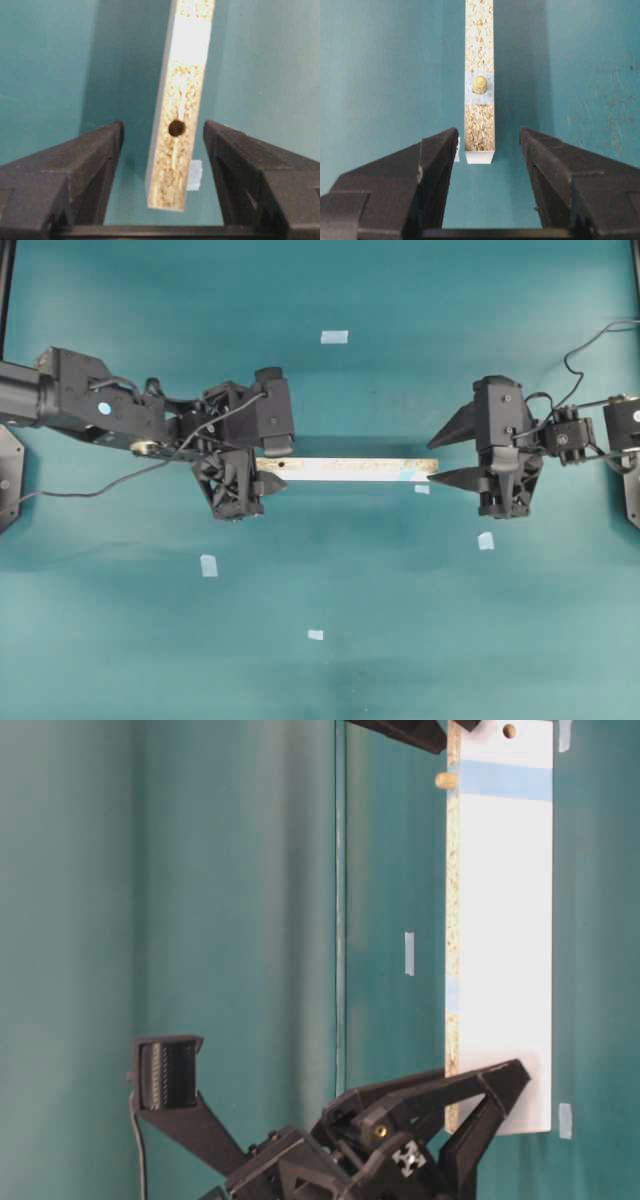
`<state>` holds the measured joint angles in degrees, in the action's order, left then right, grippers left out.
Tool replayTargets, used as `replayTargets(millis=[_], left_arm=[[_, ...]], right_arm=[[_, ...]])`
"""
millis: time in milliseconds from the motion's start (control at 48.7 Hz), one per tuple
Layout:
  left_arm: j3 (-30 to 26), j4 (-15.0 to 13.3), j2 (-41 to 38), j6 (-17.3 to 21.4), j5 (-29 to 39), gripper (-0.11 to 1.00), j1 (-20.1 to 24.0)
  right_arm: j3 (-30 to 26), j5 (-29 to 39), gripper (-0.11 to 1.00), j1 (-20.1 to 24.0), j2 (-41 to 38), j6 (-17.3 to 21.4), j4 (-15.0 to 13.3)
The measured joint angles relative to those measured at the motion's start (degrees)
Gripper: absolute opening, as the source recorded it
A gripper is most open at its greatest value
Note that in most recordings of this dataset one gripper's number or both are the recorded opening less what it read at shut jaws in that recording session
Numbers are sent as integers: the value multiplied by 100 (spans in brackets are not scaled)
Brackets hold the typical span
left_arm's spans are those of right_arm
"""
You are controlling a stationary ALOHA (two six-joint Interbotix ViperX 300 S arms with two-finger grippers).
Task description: Move the wooden board into place and insert the rod into its hole.
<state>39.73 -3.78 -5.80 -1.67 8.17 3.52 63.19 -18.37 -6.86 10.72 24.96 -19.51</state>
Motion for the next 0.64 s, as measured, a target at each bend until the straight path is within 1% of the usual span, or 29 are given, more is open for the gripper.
replayTargets(millis=[267,432,596,637], left_arm=[[123,0,149,0,0,63,0],[211,0,255,9,0,63,0],[431,0,475,9,-79,62,0],[483,0,536,9,-105,60,0]], right_arm=[[123,9,62,0,88,0,-9],[325,9,62,0,360,0,-9],[492,9,62,0,694,0,-9],[527,9,62,0,782,0,0]])
